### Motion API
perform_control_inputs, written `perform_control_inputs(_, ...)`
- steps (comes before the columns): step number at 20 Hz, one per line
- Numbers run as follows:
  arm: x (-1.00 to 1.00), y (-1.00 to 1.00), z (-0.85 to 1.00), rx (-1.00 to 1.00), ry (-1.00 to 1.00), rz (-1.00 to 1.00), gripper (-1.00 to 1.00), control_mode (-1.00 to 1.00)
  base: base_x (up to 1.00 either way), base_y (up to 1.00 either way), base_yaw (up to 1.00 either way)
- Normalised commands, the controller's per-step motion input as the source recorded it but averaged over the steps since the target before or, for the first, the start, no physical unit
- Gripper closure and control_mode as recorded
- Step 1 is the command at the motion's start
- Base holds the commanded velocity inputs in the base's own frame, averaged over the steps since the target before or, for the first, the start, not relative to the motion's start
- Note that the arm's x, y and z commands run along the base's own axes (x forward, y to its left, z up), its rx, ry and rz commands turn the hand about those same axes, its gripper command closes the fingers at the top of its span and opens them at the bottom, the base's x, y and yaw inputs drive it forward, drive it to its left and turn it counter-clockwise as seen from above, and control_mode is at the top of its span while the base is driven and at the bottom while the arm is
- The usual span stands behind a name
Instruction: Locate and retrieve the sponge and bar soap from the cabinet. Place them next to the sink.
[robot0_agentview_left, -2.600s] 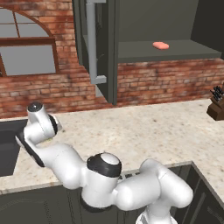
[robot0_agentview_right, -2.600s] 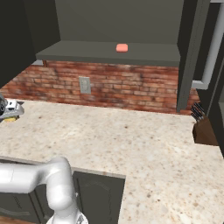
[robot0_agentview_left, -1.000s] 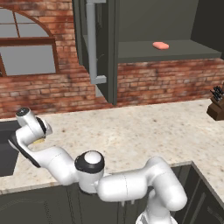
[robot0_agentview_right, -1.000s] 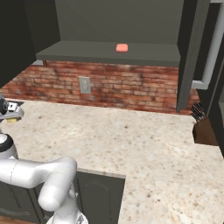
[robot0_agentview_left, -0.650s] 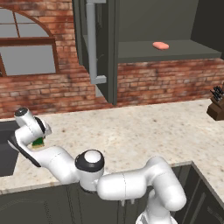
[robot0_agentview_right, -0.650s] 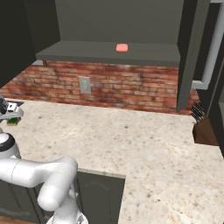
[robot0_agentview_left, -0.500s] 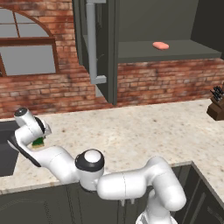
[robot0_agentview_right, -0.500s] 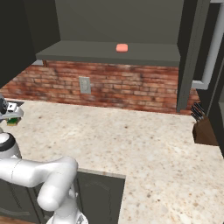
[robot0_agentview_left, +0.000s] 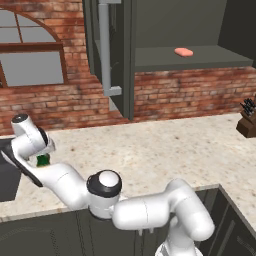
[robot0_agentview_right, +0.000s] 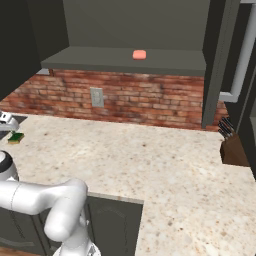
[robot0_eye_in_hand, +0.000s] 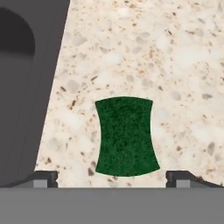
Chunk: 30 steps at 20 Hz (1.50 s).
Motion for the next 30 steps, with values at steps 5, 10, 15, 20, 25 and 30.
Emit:
perform_control_inputs(5, -0.91, -0.19, 0.0, 0.0, -0.01, -0.1, -1.0, -1.0, 0.0, 0.0, 0.0)
perform_control_inputs(10, -0.78, -0.48, 0.07, 0.02, 0.02, -0.09, -1.0, -1.0, 0.0, 0.0, 0.0)
perform_control_inputs(15, -0.15, -0.74, -0.08, 0.07, 0.02, 0.0, -1.0, -1.0, 0.0, 0.0, 0.0)
perform_control_inputs(20, -0.57, -0.41, 0.0, 0.01, -0.03, -0.02, -1.0, -1.0, 0.0, 0.0, 0.0)
perform_control_inputs(25, -0.59, -0.42, 0.03, 0.0, -0.08, 0.0, -1.0, -1.0, 0.0, 0.0, 0.0)
perform_control_inputs(30, -0.39, -0.82, 0.18, 0.0, -0.07, 0.06, -1.0, -1.0, 0.0, 0.0, 0.0)
